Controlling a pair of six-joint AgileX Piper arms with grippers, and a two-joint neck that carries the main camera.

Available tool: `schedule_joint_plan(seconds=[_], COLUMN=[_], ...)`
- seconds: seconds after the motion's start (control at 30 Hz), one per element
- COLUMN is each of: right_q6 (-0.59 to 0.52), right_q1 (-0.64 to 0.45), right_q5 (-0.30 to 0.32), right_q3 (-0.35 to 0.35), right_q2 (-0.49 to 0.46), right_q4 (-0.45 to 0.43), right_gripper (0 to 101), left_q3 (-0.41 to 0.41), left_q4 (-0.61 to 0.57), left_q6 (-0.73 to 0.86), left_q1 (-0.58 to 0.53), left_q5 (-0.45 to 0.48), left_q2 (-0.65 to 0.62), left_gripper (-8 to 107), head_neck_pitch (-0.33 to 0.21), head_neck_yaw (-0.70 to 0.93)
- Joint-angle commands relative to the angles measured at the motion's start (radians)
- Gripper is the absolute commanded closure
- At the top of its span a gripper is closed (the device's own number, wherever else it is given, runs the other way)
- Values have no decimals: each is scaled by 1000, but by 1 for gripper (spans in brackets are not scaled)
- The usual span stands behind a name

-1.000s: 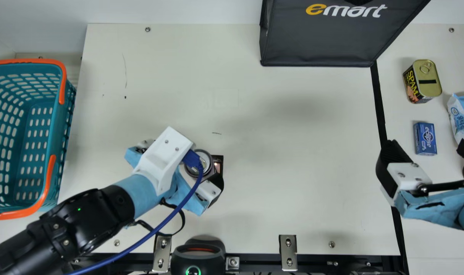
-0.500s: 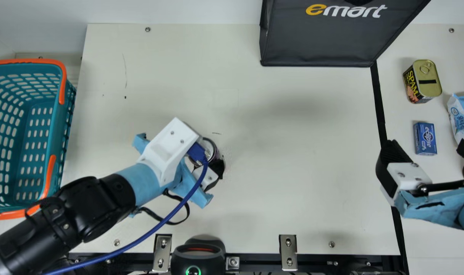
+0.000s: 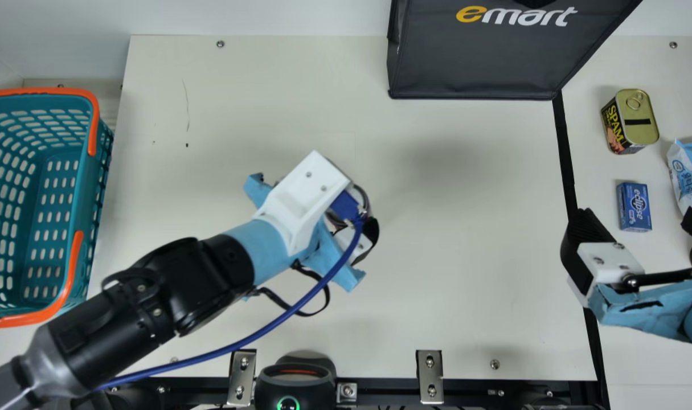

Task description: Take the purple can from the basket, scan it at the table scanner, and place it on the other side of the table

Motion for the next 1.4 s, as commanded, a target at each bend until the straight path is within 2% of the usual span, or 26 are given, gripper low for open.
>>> schedule_joint_plan(seconds=[0.0, 0.4, 1.0, 1.37], right_q6=[0, 0, 0, 0], right_q1=[0, 0, 0, 0], right_q5=[0, 0, 0, 0], right_q3=[0, 0, 0, 0], right_q2=[0, 0, 0, 0], right_q4=[0, 0, 0, 0], right_gripper=[6, 6, 6, 6], left_q3=[-23, -89, -108, -111], left_q4=[16, 101, 123, 80], left_q6=[-16, -109, -125, -121], left_q1=[-9, -57, -75, -61], left_q5=[0, 4, 9, -1], left_q2=[28, 139, 190, 168], left_gripper=[107, 107, 47, 10], head_neck_pitch=[-27, -27, -27, -27], head_neck_yaw=[0, 0, 0, 0])
